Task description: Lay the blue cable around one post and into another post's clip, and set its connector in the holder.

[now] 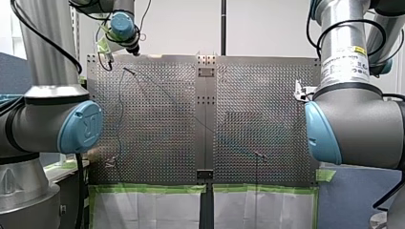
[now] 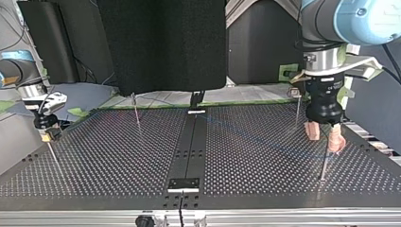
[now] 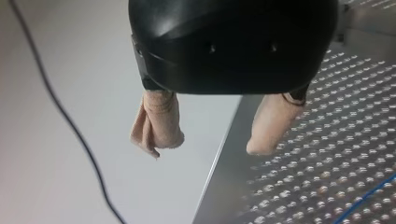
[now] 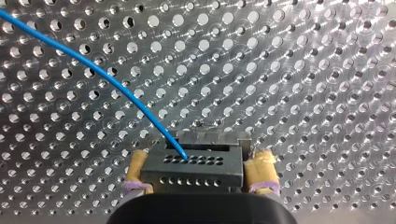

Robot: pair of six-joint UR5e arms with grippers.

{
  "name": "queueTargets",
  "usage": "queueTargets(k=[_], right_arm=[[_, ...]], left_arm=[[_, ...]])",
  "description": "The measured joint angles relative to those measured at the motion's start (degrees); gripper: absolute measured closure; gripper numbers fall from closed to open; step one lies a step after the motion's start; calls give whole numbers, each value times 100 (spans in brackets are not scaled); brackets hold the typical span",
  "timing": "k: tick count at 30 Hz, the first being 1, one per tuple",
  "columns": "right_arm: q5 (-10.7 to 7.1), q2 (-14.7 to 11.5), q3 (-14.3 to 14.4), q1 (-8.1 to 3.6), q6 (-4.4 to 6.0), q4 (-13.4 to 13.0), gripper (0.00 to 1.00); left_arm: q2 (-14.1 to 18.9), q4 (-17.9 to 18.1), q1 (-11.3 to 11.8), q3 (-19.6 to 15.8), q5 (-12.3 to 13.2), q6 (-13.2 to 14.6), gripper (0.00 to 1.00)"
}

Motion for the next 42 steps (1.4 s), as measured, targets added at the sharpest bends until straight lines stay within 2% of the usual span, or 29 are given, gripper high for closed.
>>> queueTargets(k=[4, 9, 17, 24, 37, 42], right_arm=[[0, 1, 0, 1, -9, 15, 11], [1, 1, 0, 0, -10, 12, 11], [-1, 0, 0, -19, -4, 4, 11], [0, 1, 0, -19, -2, -7, 11], [1, 1, 0, -25, 2, -12, 11], [-4, 1, 0, -25, -7, -1, 11]], left_arm=[[1, -215, -176, 1, -218, 218, 0], [1, -469, -233, -30, -401, 470, 0], [-18, -840, -169, -271, -164, 840, 0], [-65, -1037, -89, -308, 73, 1180, 0], [-78, -1058, -35, -343, 73, 1862, 0], [-57, -1054, 2, -417, -98, 2161, 0]])
